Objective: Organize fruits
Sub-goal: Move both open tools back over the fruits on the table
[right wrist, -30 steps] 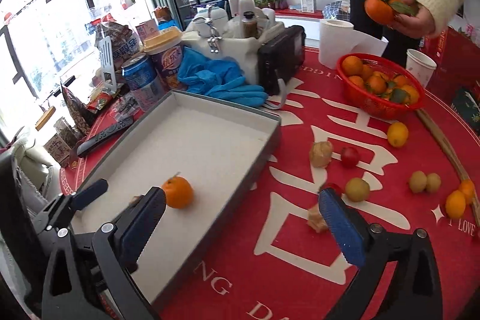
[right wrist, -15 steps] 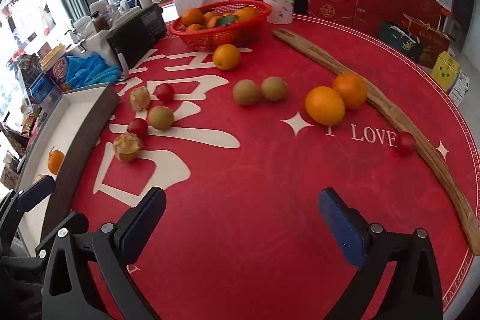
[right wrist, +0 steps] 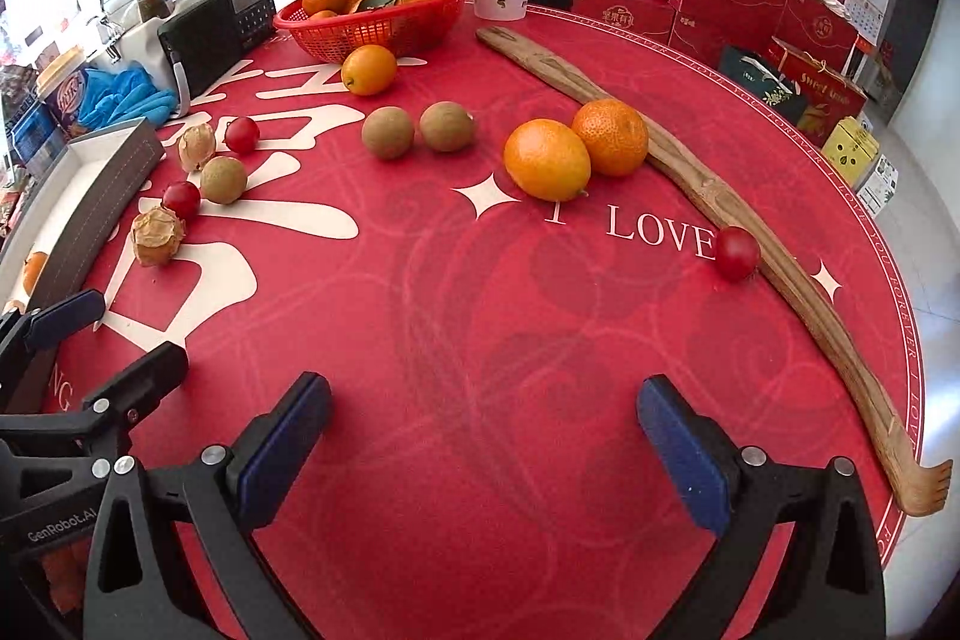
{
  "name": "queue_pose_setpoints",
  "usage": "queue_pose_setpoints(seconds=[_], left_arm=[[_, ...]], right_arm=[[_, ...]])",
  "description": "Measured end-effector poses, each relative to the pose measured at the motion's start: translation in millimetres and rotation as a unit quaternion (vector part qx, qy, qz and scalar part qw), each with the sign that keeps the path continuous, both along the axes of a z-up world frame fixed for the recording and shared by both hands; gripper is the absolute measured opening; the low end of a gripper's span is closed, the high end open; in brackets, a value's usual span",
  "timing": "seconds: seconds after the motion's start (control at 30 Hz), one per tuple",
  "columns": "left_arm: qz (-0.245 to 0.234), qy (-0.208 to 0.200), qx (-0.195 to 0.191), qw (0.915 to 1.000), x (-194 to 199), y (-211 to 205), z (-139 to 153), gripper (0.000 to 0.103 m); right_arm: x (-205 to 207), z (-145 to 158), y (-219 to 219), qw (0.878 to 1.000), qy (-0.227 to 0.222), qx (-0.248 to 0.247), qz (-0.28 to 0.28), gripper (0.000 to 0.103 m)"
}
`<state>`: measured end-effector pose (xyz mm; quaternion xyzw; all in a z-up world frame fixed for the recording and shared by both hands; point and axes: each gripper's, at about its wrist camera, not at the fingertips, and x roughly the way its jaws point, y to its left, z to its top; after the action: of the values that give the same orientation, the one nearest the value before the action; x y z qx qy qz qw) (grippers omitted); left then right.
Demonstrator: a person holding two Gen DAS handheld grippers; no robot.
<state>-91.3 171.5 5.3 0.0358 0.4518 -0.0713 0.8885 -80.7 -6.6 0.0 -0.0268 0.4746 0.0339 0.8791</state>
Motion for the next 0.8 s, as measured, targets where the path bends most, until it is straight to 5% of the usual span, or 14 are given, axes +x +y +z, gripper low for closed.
queue_pose_setpoints(seconds=[0.8], left_arm=[[0.0,-0.001,-0.001,1.0,-0.2,-1.6,0.0,0.095]], right_arm=[[-1.0,1.9,1.4,1.0,-0.007,0.0,-0.007,0.102]])
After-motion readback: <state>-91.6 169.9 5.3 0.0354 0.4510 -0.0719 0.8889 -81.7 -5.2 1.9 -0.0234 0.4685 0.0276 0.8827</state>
